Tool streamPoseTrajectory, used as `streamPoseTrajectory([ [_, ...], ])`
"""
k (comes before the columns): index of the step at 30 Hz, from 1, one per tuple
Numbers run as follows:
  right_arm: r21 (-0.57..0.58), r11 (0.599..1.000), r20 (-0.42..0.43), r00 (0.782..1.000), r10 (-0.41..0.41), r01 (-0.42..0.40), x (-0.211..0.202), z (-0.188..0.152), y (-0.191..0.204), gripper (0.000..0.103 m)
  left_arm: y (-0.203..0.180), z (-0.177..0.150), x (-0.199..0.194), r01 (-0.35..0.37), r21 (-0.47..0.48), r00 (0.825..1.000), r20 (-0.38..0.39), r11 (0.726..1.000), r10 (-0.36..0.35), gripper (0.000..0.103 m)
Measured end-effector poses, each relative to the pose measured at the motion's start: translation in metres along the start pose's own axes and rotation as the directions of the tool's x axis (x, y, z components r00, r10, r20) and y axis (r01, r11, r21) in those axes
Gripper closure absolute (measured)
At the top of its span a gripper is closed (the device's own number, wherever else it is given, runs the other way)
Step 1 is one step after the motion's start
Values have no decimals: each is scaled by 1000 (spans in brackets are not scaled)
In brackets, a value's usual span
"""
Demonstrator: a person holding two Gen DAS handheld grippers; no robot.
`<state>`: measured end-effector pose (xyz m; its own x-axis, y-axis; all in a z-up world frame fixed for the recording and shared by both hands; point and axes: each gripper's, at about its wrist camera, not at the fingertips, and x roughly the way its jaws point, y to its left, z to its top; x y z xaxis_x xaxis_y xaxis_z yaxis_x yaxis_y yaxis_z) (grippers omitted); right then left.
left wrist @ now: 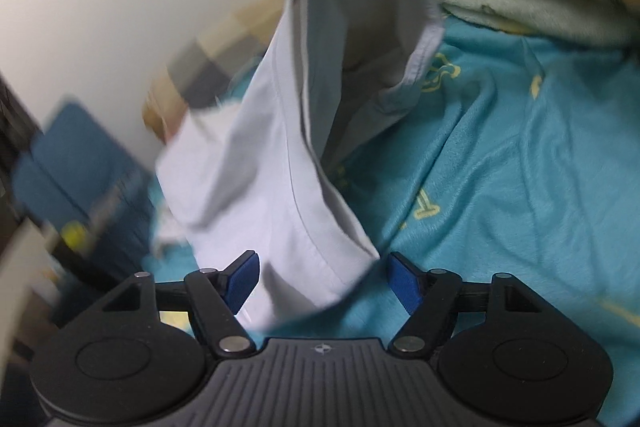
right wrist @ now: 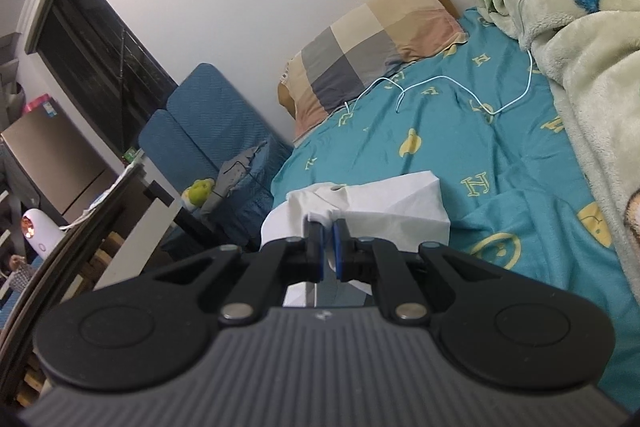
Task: Fold clothes
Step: 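Raise the T-shirt high with both grippers to unfold it in the air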
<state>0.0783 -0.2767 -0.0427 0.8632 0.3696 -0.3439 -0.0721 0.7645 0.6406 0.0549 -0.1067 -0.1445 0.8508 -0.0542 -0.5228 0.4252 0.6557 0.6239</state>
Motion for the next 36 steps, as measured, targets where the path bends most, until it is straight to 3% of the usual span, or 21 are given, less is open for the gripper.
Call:
streamPoseTrajectory([
  [4,20,1000,7,1000,-1,0,-2,1,-3,95,-8,-1,-2,-35,64,998,46,997,32,40],
  [9,36,999,13,1000,-3,2,-4,4,-7,95,12,4,-13,-35,-42,994,100,999,39,56],
  [14,36,999,22,1000,3,-4,-6,5,-8,95,30,3,-24,-57,-131,989,125,990,74,61],
  [20,36,998,39,998,46,-47,-11,6,-5,95,40,-2,-14,-41,-186,997,50,982,51,62],
  [25,44,995,61,995,83,-86,-16,8,-3,95,20,-6,-10,-5,-104,999,39,995,9,61],
  [29,51,993,66,993,101,-105,-17,10,-2,95,0,-4,-10,11,-8,998,67,1000,-10,52],
  [36,59,987,80,986,144,-149,-19,11,-1,95,-12,-1,4,-43,31,997,68,999,41,50],
])
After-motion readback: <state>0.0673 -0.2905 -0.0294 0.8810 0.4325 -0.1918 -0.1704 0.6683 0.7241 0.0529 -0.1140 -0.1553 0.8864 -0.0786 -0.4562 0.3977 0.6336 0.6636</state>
